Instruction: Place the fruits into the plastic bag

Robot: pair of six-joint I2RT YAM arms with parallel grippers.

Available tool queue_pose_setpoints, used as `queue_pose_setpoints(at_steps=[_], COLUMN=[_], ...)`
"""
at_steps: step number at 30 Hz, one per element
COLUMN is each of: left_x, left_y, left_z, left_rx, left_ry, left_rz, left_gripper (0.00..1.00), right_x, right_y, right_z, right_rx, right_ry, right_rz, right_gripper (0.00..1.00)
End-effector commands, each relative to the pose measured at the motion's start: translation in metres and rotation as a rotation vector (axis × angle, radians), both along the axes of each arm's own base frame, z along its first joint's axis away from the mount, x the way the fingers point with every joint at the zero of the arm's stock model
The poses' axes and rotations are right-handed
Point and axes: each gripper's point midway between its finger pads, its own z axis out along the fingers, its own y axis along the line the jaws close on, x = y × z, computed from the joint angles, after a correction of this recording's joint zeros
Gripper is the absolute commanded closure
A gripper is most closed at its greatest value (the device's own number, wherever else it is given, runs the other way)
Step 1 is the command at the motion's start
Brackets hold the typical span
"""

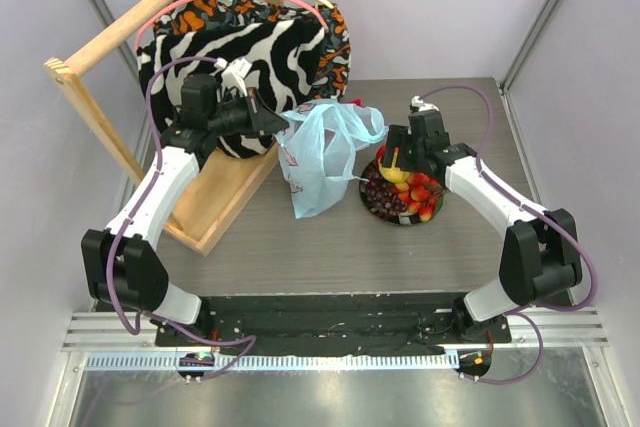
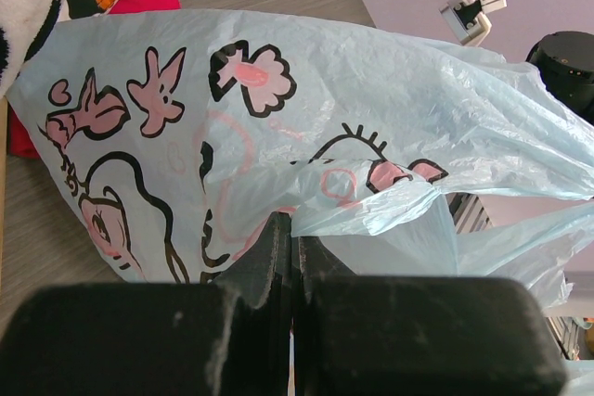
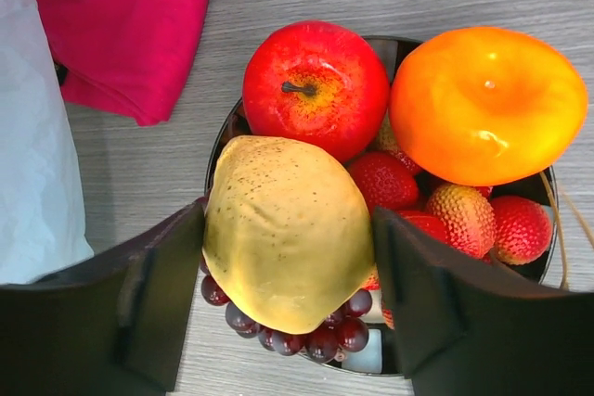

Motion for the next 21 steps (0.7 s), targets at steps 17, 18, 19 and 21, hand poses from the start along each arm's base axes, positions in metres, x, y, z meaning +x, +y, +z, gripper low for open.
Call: queue_pose_setpoints(at_steps=[17, 18, 19, 21], left_x=[-0.003, -0.003, -0.004, -0.004], left_y=[0.004, 0.004, 0.004, 0.004], left_z=[0.019, 0.019, 0.02, 0.02], left_rx=[-0.01, -0.009, -0.011, -0.01], left_ry=[-0.06, -0.063, -0.063, -0.064], left_rz=[0.001, 0.002, 0.001, 0.001], left_gripper=[1.0, 1.0, 1.0, 1.0], right_x=[0.006, 0.005, 0.004, 0.001], right_y=[0.006, 0.002, -0.005, -0.015], right_z=[0.086, 0.087, 0.086, 0.088], right_rx=[0.107, 0.094, 0.068, 0.04], right_ry=[-0.249, -0.253, -0.253, -0.254], right_rz=[0.002, -0.005, -0.031, -0.056], right_gripper=[0.88, 0.89, 0.9, 0.93])
